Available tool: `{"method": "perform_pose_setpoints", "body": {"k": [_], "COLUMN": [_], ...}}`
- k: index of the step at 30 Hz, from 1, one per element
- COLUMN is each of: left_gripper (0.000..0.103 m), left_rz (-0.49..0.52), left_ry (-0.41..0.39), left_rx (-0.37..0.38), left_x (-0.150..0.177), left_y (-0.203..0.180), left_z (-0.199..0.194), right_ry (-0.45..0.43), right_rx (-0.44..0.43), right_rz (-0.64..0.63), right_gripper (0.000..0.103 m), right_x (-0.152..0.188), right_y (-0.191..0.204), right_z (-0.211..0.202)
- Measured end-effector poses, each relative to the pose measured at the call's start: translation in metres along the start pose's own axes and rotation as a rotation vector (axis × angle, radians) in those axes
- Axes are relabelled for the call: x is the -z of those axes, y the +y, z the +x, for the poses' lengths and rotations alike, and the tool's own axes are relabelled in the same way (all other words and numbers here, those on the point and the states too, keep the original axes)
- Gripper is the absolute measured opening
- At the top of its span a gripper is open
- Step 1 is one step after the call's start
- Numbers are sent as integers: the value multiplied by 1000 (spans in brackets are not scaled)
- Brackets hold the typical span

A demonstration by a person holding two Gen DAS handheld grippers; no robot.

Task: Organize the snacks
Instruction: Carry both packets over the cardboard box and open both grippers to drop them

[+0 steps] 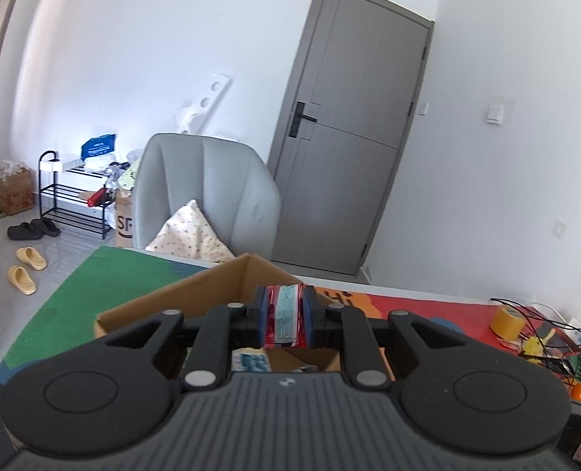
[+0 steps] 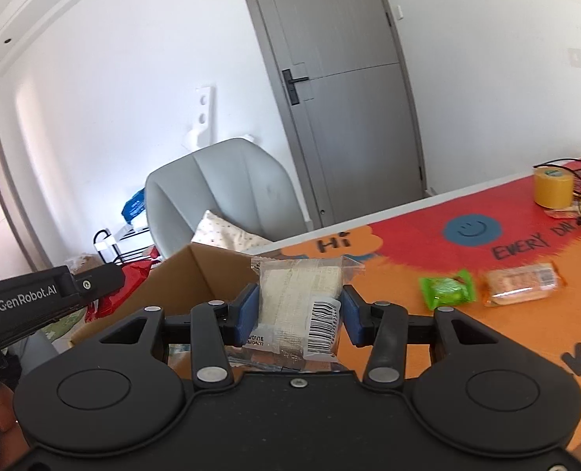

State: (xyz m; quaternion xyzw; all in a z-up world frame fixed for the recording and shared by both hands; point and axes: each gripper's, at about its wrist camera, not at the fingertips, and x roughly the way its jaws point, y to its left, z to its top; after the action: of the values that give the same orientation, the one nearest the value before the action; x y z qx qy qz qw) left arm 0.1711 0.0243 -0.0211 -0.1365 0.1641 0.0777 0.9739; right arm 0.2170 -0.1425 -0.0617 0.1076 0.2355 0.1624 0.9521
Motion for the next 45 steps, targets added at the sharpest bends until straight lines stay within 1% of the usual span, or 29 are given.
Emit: {"method": "perform_pose_setpoints", "body": {"k": [4,9,17,19,21,23,29,32,33,34,35,37,38,40,41,43,45], "left_gripper": [16,16,17,18,20,23,35,46,51,56,58,68,71,81,83,90,93], "left_rz": [-20,-42,-66,-56,-38,-51,-70,-77,-77,-77,-78,-73,-65,-47,-42,-32,-16], "left_ry": [4,17,49,57,75,91,76,57,54,54,55,54,54,50,48,39,30], "left_rx": [-34,-52,-55,-58,-80,-72,-92,-106,-111,-115,-117,-118,-123,-135,-136,-131,-134], "left_x": [-4,-4,-3,-2,0,2,-3,-7,-8,-8,-8,-8,-7,-6,-6,-5,-3], "left_y": [18,33,43,43,43,47,59,63,63,63,64,61,59,54,50,42,34], "left_z": [4,11,28,34,40,42,36,30,29,29,28,28,27,26,25,22,19], "right_ry": [4,12,28,34,40,46,59,55,47,44,37,32,32,38,34,26,25], "right_rx": [-17,-39,-50,-53,-56,-61,-83,-106,-108,-101,-92,-94,-94,-89,-82,-72,-66], "right_rz": [-12,-25,-33,-34,-33,-35,-24,-2,5,8,12,20,20,46,50,57,68], "right_gripper": [45,45,45,45,45,45,45,47,50,59,62,63,64,65,67,75,78], "right_x": [-2,-5,-9,-9,-10,-11,-13,-16,-16,-16,-16,-14,-14,-12,-11,-9,-7], "right_y": [9,21,29,30,32,34,41,44,43,42,40,35,35,25,22,17,10], "right_z": [5,13,29,33,37,41,54,61,61,60,57,51,51,43,39,32,26]}}
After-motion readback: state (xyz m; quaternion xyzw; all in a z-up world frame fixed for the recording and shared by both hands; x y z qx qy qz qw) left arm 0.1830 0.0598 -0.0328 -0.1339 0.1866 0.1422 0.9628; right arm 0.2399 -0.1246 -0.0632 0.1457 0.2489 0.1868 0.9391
